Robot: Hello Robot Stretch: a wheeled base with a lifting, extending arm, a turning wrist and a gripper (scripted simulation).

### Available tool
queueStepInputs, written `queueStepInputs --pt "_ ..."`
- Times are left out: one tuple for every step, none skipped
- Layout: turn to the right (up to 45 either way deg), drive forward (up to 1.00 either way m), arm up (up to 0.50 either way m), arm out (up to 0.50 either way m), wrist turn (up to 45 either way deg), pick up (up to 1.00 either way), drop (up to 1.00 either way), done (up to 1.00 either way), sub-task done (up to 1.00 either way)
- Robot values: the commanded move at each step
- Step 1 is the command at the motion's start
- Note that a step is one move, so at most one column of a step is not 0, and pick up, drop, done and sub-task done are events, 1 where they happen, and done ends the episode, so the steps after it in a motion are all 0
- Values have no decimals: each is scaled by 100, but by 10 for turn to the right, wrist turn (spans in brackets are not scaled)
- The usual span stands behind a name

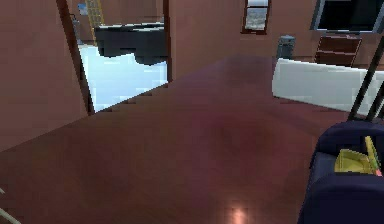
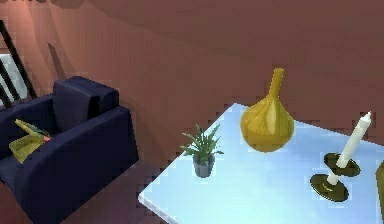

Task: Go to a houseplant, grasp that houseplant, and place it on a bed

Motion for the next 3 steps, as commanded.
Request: queueStepInputs --pt "0 0 38 0 0 0 0 0 0" --pt "0 0 0 14 0 0 0 0 0" --pt "0 0 0 0 450 0 0 0 0"
